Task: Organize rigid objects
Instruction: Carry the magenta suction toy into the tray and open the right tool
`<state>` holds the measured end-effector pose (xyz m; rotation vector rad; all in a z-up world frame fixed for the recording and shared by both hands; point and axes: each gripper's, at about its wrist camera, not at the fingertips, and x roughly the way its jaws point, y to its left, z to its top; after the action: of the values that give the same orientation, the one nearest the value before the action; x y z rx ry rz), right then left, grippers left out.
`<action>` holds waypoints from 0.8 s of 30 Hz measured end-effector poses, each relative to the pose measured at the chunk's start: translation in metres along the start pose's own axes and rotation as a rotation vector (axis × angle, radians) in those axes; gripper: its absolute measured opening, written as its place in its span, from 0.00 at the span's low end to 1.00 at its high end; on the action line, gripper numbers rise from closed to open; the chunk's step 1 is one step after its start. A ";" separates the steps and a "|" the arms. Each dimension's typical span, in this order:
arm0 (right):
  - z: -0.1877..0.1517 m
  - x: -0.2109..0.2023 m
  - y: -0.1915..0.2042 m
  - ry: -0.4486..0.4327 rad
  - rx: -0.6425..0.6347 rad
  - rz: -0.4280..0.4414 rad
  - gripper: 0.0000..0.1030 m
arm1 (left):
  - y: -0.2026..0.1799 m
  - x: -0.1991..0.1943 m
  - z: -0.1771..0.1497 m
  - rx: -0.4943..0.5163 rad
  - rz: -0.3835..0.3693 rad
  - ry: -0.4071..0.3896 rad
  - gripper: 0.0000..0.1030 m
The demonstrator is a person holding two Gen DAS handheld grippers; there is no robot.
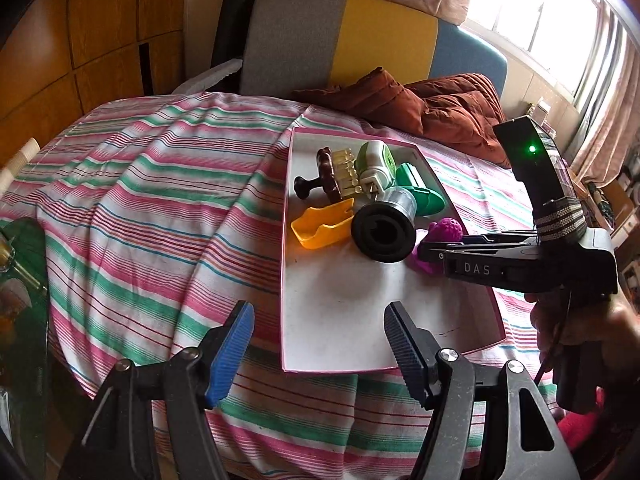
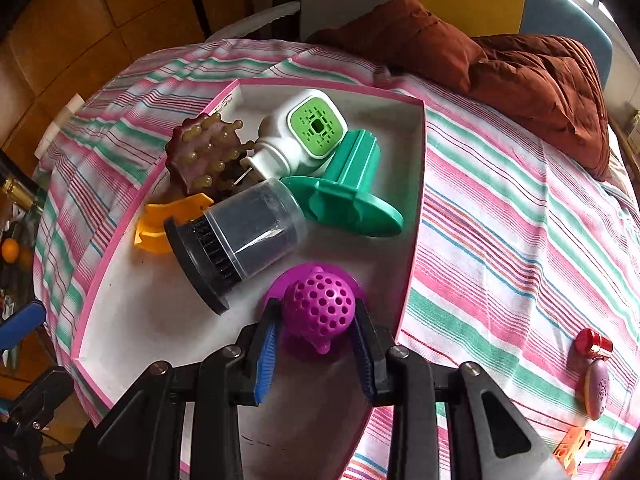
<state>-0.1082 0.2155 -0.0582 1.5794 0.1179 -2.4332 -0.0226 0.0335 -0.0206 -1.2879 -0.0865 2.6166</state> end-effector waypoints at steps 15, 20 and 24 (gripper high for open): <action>-0.008 -0.024 -0.005 -0.073 0.049 0.003 0.39 | -0.007 -0.005 -0.001 0.021 0.003 -0.007 0.66; -0.016 -0.039 -0.016 -0.113 0.086 0.003 0.39 | -0.010 -0.006 -0.002 0.033 0.001 -0.004 0.66; -0.021 -0.049 -0.025 -0.135 0.106 -0.008 0.39 | -0.015 -0.007 -0.002 0.047 0.001 -0.005 0.66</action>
<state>-0.0767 0.2518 -0.0241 1.4519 -0.0296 -2.5824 -0.0144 0.0465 -0.0138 -1.2659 -0.0249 2.6062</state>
